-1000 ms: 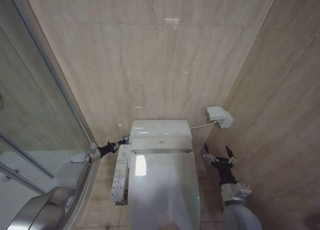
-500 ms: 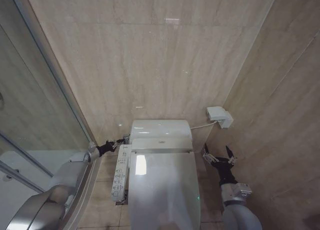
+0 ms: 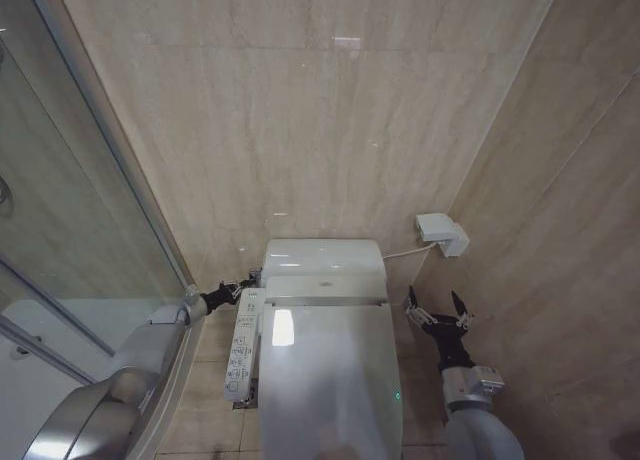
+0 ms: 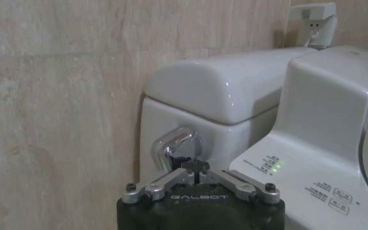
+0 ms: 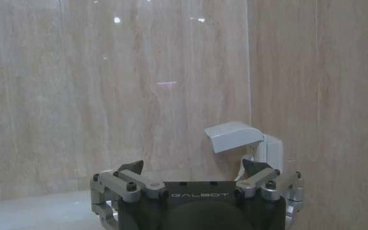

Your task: Open the toilet lid, clean the toilet bowl with a toilet brush, close the toilet lid, and flush.

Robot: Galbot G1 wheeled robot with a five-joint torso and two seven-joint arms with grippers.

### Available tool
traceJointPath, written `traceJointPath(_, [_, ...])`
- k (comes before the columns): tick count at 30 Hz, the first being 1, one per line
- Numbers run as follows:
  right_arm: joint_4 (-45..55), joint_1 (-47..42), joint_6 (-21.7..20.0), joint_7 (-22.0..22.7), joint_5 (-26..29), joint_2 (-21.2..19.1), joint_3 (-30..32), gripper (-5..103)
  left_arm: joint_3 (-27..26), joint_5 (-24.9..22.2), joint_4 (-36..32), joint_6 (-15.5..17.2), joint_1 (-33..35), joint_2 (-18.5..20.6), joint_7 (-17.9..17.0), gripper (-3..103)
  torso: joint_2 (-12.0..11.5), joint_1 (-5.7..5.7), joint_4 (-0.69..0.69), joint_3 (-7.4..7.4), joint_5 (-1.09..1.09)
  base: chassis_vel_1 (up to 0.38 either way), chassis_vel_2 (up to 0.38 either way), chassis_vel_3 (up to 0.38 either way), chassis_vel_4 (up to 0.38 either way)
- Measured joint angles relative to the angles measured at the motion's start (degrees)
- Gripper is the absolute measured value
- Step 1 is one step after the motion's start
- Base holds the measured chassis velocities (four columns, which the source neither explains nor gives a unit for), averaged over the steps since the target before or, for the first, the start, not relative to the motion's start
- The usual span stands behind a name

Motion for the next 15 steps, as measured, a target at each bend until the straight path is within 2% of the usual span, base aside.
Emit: traceJointPath(15, [0.0, 0.0, 0.0, 0.0, 0.0, 0.0, 0.0, 100, -1.04, -0.05, 0.34, 0.66, 0.19, 1.03, -1.19, 0, -0.01, 0.02, 0.01, 0.0, 0.0, 0.0, 0.0, 0.0, 0.0])
